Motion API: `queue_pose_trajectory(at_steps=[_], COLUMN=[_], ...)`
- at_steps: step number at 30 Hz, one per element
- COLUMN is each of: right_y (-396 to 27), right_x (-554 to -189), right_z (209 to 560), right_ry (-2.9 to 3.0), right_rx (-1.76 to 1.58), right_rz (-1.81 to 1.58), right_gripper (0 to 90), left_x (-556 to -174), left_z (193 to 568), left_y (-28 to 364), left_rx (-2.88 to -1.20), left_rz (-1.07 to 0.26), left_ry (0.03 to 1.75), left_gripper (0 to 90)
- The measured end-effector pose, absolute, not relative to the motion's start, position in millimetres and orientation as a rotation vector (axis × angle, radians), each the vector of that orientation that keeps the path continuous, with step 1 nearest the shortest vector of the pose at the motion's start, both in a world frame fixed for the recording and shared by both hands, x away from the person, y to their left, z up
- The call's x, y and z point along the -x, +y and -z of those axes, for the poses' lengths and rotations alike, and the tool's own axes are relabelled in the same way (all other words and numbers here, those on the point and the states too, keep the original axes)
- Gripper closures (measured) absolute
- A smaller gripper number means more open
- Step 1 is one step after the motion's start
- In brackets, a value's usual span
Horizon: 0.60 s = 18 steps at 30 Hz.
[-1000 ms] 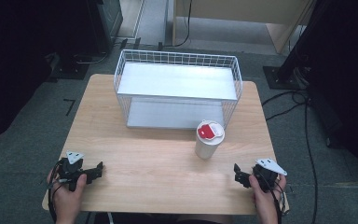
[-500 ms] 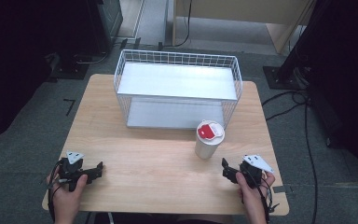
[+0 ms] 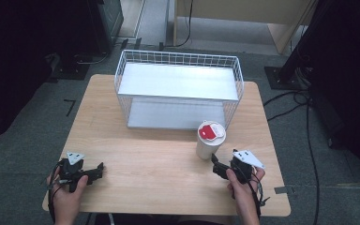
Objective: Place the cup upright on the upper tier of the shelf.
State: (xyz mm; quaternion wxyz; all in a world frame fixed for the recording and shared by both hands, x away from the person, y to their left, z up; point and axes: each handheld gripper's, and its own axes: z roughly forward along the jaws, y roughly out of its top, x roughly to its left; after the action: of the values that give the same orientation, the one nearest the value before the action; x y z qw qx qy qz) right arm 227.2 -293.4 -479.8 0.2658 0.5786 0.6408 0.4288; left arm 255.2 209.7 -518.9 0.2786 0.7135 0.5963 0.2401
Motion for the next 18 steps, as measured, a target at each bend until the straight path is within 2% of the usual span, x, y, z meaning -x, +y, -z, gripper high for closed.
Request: queue_pose_trajectory(at_steps=[18], right_y=[-259], right_x=[-254], right_z=[481], right_ry=[1.725], right_rx=[-1.537], right_rz=[-1.189], right_gripper=[10.9], left_x=[-255], left_z=[519], left_y=[210], left_rx=[-1.915], left_rz=[-0.644], left_ry=[1.599], left_gripper=[0.0])
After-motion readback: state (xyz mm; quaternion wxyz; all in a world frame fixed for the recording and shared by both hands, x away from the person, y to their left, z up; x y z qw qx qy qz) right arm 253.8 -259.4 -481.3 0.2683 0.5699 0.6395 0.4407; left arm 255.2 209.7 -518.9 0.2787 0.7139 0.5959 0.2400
